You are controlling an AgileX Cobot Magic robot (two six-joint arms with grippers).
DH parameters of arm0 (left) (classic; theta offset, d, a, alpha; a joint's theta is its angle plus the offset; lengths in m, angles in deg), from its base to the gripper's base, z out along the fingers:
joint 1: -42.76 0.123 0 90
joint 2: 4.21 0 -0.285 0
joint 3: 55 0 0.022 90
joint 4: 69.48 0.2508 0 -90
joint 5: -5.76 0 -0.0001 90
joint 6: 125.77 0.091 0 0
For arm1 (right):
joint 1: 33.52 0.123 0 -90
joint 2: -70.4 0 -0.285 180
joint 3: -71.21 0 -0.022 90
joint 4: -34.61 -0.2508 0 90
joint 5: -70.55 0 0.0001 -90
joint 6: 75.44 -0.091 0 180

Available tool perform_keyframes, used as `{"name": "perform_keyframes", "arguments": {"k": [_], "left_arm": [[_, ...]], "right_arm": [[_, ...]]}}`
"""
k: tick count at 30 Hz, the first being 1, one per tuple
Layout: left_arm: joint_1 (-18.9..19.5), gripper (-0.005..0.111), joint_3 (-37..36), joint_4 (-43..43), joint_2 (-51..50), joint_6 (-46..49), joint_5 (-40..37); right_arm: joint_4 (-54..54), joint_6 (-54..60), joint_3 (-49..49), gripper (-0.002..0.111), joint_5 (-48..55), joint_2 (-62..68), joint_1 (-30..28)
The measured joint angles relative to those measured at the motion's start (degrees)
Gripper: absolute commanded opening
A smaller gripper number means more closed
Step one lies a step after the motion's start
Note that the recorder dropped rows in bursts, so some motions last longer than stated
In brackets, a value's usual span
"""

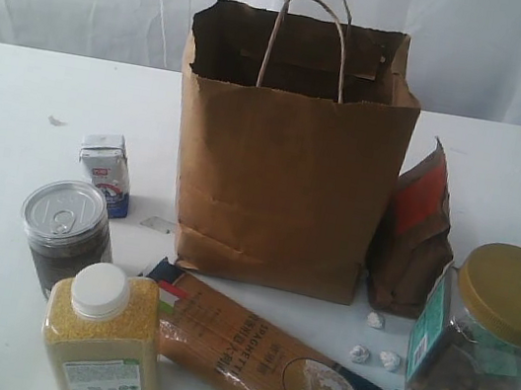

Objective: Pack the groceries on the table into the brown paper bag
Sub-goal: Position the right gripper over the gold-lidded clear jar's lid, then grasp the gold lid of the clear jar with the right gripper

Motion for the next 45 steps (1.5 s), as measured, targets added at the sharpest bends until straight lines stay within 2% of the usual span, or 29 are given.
{"name": "perform_keyframes", "arguments": {"k": [2,4,7,9,11,33,40,45], "left_arm": [[0.00,0.000,0.00,0.00,0.00,0.00,0.00],[0.00,0.000,0.00,0.00,0.00,0.00,0.00],[0.00,0.000,0.00,0.00,0.00,0.00,0.00],[0.00,0.000,0.00,0.00,0.00,0.00,0.00],[0.00,0.000,0.00,0.00,0.00,0.00,0.00],[0.00,0.000,0.00,0.00,0.00,0.00,0.00],[0.00,0.000,0.00,0.00,0.00,0.00,0.00],[0.00,0.000,0.00,0.00,0.00,0.00,0.00]], "right_arm": [[1.09,1.75,3.05,0.010,4.54,3.36,0.00],[2.86,2.68,6.30,0.024,8.54,7.27,0.00],[5.18,3.05,9.52,0.060,12.17,12.59,0.00],[6.00,3.12,11.14,0.078,13.51,15.99,0.00],[6.12,3.12,12.26,0.088,13.83,18.77,0.00],[7.43,4.13,21.57,0.088,19.89,52.84,0.94],[7.08,4.13,23.21,0.103,20.00,55.19,-3.08],[5.98,4.13,23.31,0.105,19.60,56.03,-4.38]]}}
